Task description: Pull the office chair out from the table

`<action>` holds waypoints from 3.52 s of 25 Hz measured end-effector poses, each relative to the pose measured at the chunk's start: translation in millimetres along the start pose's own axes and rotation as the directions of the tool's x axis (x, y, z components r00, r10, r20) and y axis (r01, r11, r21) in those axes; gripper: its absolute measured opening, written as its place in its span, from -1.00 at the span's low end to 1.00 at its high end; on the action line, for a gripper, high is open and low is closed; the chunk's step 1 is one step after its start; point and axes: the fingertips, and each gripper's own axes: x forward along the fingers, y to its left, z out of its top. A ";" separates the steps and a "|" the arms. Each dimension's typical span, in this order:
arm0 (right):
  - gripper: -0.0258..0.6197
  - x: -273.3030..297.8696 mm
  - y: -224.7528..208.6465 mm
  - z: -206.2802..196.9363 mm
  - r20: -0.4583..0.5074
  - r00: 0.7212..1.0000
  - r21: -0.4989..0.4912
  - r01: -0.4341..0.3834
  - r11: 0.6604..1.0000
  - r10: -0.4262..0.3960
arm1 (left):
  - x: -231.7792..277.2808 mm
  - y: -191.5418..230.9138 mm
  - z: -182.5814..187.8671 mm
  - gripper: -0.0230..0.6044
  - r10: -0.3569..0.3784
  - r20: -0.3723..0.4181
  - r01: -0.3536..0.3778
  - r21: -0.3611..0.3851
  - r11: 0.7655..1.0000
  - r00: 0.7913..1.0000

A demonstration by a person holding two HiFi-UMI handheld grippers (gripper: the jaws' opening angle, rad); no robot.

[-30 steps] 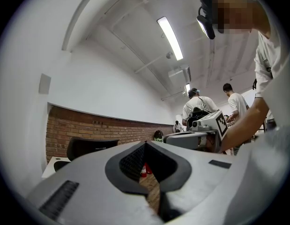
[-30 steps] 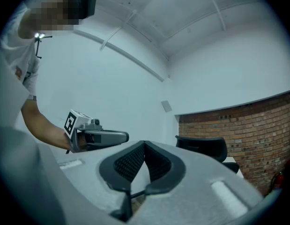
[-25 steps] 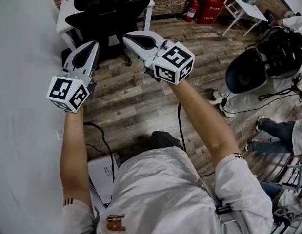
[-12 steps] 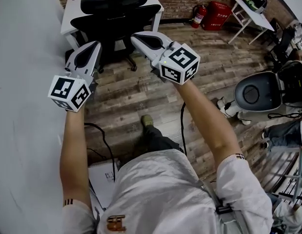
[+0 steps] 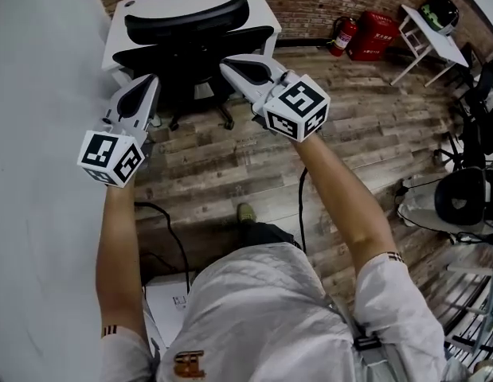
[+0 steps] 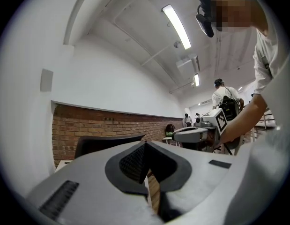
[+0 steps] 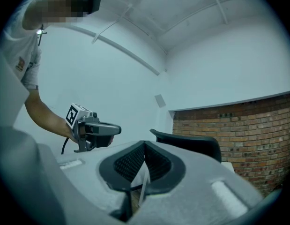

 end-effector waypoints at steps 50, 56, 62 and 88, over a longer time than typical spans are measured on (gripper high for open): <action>-0.09 73.5 -236.8 -208.7 -0.854 0.520 -0.257 -0.413 0.874 -0.005 | 79.5 273.2 -222.5 -0.16 0.120 -0.876 0.555 0.396 0.732 0.467; -0.15 79.9 -237.3 -226.1 -0.881 0.473 -0.259 -0.480 0.838 -0.001 | 88.8 271.3 -236.3 -0.19 0.082 -0.898 0.605 0.357 0.712 0.432; -0.49 75.1 -238.7 -236.2 -0.910 0.414 -0.289 -0.581 0.761 -0.029 | 88.1 272.0 -242.6 -0.50 0.110 -0.909 0.658 0.370 0.656 0.402; -0.61 43.3 -176.8 -233.5 -0.875 0.479 -0.394 -0.608 0.689 -0.078 | 20.5 226.8 -241.9 -0.55 0.113 -0.942 0.673 0.307 0.673 0.316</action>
